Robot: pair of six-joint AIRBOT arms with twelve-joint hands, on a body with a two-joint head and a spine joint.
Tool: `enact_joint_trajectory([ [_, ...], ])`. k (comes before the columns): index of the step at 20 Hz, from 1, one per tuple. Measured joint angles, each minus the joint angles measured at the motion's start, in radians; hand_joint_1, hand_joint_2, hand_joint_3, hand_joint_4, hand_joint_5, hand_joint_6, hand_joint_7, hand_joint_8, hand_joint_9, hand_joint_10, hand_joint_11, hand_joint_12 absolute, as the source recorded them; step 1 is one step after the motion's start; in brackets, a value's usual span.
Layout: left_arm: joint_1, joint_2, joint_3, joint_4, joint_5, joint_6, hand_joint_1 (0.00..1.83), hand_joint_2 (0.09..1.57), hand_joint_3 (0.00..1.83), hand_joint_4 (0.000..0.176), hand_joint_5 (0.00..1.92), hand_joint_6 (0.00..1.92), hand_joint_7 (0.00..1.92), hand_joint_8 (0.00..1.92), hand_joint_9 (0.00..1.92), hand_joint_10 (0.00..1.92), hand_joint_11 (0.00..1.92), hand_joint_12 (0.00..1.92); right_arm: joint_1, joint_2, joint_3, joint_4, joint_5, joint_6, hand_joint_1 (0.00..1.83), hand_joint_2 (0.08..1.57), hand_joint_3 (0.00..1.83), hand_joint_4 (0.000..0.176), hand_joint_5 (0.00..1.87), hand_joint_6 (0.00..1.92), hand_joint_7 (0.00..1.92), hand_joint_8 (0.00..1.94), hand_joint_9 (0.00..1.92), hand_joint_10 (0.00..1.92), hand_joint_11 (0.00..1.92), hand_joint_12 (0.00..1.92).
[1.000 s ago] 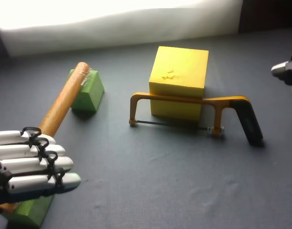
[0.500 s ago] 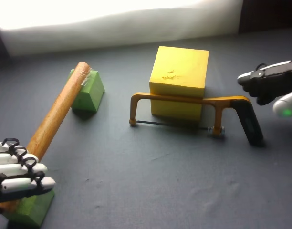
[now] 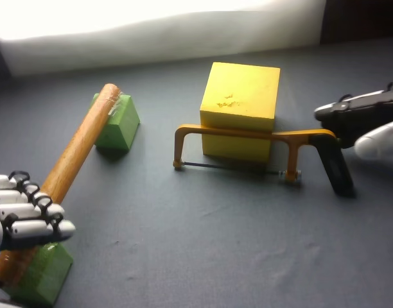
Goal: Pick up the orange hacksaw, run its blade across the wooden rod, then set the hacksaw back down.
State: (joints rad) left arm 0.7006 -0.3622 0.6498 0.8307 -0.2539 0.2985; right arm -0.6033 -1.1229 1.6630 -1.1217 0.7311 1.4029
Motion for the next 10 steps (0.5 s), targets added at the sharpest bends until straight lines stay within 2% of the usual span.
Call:
enact_joint_trajectory([
  [2, 0.013, -0.002, 0.001, -0.001, 0.005, 0.0, 0.0, 1.2, 0.0, 0.0, 0.16, 0.0, 0.15, 0.0, 0.12, 0.0, 0.0, 0.38, 0.0, -0.01, -0.001, 0.006, 0.005, 0.004, 0.95, 1.06, 0.0, 0.0, 0.2, 0.01, 0.17, 0.01, 0.17, 0.01, 0.0, 0.68],
  [6, 0.03, -0.002, 0.016, -0.001, 0.006, 0.0, 0.0, 1.2, 0.0, 0.0, 0.15, 0.0, 0.14, 0.0, 0.11, 0.0, 0.0, 0.33, -0.001, -0.027, 0.014, 0.006, -0.002, -0.021, 0.89, 1.08, 0.0, 0.0, 0.17, 0.0, 0.15, 0.0, 0.17, 0.0, 0.0, 0.68],
  [10, 0.062, 0.005, 0.016, -0.002, -0.004, 0.0, 0.0, 1.2, 0.0, 0.0, 0.14, 0.0, 0.15, 0.0, 0.12, 0.0, 0.0, 0.37, -0.011, -0.065, 0.042, 0.003, -0.007, -0.037, 0.89, 1.08, 0.0, 0.0, 0.19, 0.0, 0.14, 0.0, 0.16, 0.0, 0.0, 0.65],
])
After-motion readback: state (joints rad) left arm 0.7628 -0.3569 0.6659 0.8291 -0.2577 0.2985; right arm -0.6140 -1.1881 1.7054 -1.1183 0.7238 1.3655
